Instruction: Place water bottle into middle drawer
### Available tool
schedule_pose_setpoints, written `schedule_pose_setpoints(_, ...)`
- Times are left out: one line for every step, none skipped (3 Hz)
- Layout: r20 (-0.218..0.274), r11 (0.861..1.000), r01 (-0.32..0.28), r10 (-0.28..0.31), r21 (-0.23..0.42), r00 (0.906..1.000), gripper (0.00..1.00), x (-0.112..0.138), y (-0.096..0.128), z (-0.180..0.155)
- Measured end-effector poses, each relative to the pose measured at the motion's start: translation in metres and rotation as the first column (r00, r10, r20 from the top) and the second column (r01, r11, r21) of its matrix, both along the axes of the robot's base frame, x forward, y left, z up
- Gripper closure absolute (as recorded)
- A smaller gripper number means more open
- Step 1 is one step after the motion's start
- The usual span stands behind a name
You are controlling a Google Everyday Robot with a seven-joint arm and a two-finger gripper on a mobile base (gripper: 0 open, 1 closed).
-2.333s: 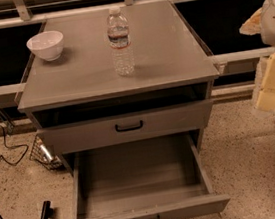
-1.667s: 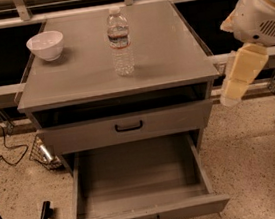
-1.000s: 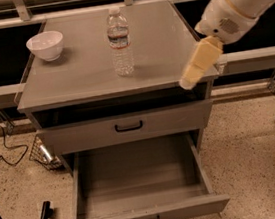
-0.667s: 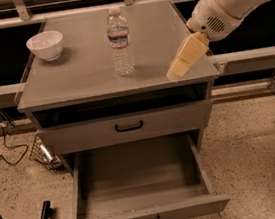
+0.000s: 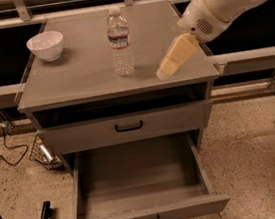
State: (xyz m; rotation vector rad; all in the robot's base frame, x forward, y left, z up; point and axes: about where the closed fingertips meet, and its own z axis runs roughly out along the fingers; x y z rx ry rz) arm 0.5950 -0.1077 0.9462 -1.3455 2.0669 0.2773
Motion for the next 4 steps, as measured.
schedule_pose_setpoints(0.057, 0.998, -0.002, -0.001, 0.057, 0.9984, 0.0, 0.033, 0.023, -0.001)
schedule_pose_setpoints(0.096, 0.989, 0.032, -0.047, 0.146, 0.9943, 0.0, 0.093, 0.048, -0.004)
schedule_pose_setpoints(0.115, 0.98, 0.053, -0.076, 0.191, 0.9904, 0.0, 0.127, 0.061, -0.004)
schedule_pose_setpoints(0.109, 0.971, 0.052, -0.08, 0.234, 0.9908, 0.0, 0.155, 0.08, -0.007)
